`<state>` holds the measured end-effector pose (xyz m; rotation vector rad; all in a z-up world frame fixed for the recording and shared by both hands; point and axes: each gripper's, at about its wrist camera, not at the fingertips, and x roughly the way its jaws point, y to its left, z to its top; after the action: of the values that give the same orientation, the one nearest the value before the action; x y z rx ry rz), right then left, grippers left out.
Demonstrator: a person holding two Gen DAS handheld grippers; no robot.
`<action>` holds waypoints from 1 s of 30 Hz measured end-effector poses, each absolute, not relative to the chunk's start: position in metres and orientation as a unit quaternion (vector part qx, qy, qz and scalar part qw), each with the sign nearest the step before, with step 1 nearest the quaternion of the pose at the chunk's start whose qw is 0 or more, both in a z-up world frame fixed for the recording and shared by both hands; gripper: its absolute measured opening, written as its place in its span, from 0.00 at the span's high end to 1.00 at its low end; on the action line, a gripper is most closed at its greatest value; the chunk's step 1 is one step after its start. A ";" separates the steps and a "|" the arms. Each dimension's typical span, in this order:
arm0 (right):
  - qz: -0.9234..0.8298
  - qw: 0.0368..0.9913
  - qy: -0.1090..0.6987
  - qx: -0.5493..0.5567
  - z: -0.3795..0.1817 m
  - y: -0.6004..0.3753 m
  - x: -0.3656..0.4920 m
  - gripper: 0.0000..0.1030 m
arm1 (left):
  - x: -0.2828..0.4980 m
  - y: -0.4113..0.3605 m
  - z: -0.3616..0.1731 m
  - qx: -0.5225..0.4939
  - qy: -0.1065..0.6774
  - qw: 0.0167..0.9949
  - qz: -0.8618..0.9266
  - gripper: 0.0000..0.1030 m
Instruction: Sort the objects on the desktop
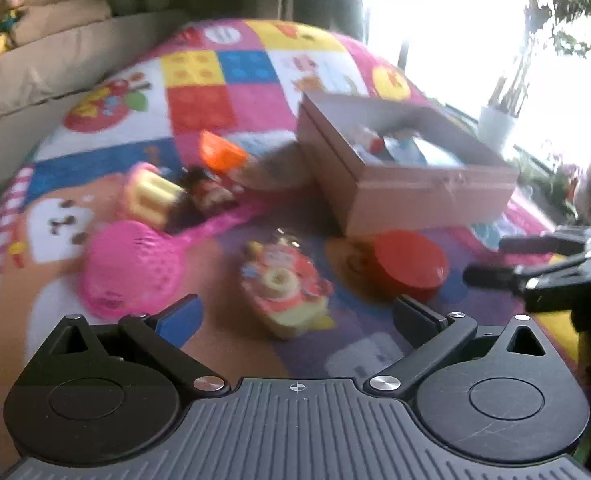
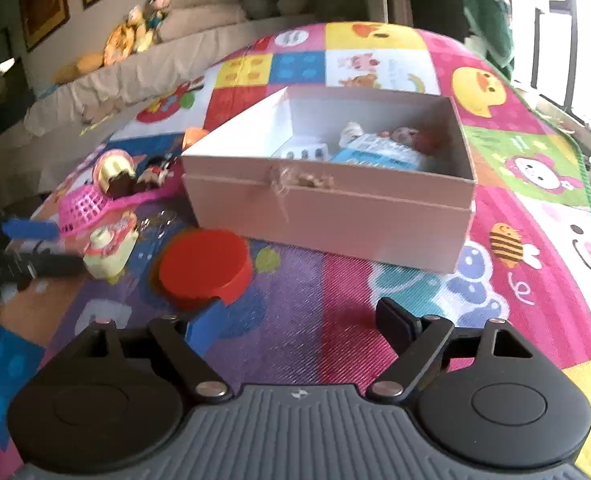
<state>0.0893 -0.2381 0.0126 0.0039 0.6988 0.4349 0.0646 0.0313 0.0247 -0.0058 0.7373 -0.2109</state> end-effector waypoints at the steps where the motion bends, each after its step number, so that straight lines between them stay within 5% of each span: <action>1: 0.209 0.917 0.341 0.014 0.012 -0.242 0.091 0.17 | 0.069 0.027 0.021 -0.005 0.365 0.925 -0.101 0.00; 10: 0.200 0.915 0.346 0.061 0.011 -0.253 0.098 0.09 | 0.057 -0.003 0.018 -0.025 0.353 0.909 -0.222 0.00; 20: 0.187 0.917 0.344 0.072 0.010 -0.257 0.098 0.08 | 0.069 0.011 0.011 0.026 0.343 0.935 -0.085 0.01; 30: 0.186 0.917 0.345 0.070 0.010 -0.256 0.098 0.06 | 0.080 0.009 0.007 0.023 0.333 0.940 -0.072 0.39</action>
<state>0.0981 -0.2559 0.0096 0.1447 0.7099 0.3832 0.0801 0.0094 0.0070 0.0467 0.6795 -0.1462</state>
